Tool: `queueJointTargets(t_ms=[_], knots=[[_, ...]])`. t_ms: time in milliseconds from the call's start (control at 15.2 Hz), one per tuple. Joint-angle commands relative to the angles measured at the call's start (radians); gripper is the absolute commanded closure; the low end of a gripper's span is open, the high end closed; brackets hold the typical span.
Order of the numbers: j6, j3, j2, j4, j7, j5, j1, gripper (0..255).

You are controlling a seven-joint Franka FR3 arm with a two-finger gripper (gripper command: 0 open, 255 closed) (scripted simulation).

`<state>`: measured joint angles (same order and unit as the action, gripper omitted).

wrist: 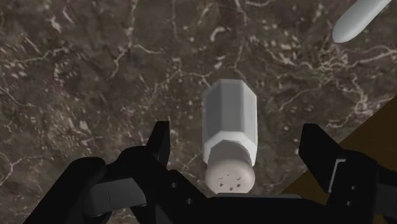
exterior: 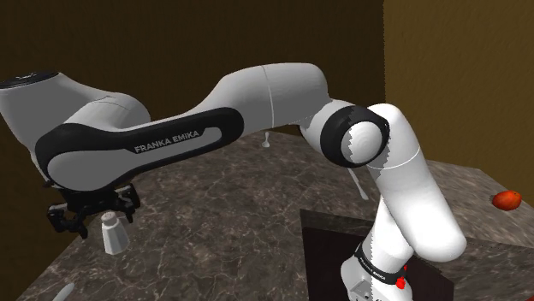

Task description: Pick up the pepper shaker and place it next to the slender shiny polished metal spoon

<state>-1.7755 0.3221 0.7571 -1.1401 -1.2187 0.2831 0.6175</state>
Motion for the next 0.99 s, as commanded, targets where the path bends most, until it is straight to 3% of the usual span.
queueJointTargets(t_ms=[0, 132, 396, 924], knots=[[0.000, 0.000, 0.000, 0.000, 0.000, 0.000, 0.000, 0], [0.000, 0.000, 0.000, 0.000, 0.000, 0.000, 0.000, 0], [0.135, 0.001, 0.012, 0.151, 0.014, -0.004, 0.026, 0], [0.135, 0.001, 0.012, 0.151, 0.014, -0.004, 0.026, 0]])
